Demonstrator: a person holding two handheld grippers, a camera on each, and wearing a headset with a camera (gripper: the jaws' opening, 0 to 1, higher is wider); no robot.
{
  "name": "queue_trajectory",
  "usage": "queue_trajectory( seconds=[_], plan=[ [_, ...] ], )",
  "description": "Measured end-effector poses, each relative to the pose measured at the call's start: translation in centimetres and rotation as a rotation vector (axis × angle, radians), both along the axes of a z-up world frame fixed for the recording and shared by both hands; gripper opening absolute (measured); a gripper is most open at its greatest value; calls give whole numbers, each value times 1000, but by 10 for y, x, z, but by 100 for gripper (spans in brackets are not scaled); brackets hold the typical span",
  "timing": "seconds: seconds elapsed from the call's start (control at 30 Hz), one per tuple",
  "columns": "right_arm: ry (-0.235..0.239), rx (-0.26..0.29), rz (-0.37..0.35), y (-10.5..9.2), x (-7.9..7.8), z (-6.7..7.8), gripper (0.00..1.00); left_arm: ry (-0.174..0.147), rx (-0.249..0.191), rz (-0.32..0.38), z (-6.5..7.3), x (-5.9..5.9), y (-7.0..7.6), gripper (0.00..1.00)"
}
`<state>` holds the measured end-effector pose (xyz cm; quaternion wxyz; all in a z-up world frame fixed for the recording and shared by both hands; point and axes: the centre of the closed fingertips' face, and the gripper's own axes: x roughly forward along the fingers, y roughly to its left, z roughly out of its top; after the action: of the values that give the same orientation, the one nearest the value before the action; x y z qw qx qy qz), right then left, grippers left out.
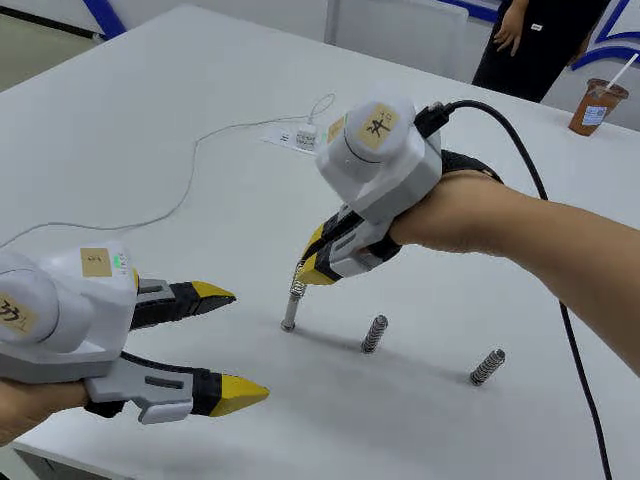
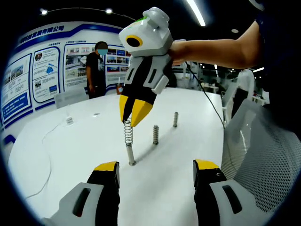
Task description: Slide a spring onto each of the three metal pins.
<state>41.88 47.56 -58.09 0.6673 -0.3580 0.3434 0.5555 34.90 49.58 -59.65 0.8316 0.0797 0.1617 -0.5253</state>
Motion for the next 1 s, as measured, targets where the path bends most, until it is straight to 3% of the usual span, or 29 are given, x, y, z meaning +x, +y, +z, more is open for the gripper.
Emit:
queue_trajectory(
  seconds=[1.0],
  plan=[
    [43, -28, -14, 1, 0, -20, 11, 6, 13, -2, -5, -1, 4, 62]
  ],
)
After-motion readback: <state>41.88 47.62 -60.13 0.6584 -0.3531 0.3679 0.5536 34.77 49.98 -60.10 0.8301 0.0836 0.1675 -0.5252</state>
